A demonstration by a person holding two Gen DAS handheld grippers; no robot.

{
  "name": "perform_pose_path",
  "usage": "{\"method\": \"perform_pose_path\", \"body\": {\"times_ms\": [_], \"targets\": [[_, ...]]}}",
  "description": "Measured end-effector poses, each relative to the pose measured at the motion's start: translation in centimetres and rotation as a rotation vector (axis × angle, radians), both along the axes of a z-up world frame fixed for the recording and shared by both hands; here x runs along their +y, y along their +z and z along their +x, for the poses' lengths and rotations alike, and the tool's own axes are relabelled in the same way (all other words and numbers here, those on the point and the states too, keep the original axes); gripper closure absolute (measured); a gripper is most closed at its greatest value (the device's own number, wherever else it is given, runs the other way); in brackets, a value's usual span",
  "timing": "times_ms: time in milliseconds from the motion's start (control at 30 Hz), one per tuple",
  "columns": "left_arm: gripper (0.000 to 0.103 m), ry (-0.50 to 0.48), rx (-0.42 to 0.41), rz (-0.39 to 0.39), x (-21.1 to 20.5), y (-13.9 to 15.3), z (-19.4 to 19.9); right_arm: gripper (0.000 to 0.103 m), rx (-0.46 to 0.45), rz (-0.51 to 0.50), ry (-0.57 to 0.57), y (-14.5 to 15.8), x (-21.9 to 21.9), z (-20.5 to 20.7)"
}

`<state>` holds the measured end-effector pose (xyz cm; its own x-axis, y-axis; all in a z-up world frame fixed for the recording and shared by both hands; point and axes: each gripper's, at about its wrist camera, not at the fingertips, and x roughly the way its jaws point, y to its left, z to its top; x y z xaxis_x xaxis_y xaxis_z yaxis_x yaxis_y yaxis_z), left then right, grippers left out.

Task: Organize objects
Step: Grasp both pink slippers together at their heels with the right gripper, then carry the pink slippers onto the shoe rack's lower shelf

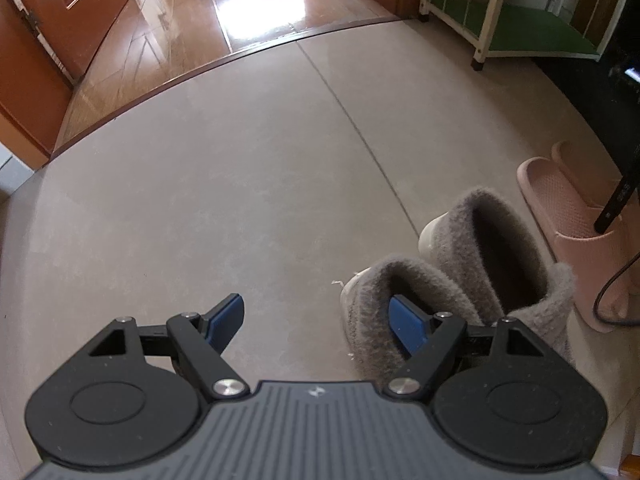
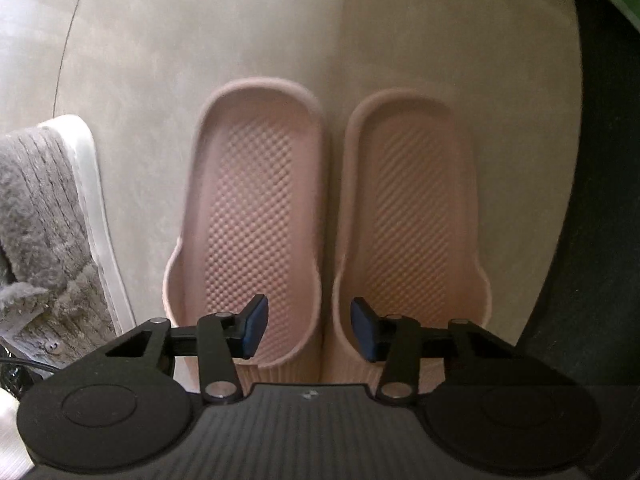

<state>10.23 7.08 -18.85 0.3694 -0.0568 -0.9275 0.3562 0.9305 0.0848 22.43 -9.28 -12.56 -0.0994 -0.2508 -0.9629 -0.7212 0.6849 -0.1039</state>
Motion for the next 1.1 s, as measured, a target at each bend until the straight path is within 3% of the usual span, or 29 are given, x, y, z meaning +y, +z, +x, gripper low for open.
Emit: {"method": "perform_pose_path", "body": {"times_ms": [200, 433, 733, 867, 1100], "targets": [[0.019, -0.069, 0.011, -0.06, -1.7, 0.9, -0.5, 0.059, -0.013, -0.032, 0.007, -1.0, -0.7, -0.9], [0.017, -0.206, 0.033, -0.086, -4.8, 1.5, -0.7, 0.084, -0.032, -0.019, 0.035, -1.2, -1.5, -1.7], [0.015, -0.365, -0.004, -0.109, -10.4, 3.0, 0.5, 0.087, -0.062, 0.059, 0.125, 0.2, -3.4, -3.6], [0.015, -0.437, -0.015, -0.103, -12.9, 3.5, 1.1, 0.088, -0.094, 0.062, 0.232, 1.5, -4.5, -3.9], [0.015, -0.509, -0.034, -0.084, -16.3, 3.8, 2.3, 0.089, -0.134, 0.072, 0.276, 4.3, -7.8, -1.0]]}}
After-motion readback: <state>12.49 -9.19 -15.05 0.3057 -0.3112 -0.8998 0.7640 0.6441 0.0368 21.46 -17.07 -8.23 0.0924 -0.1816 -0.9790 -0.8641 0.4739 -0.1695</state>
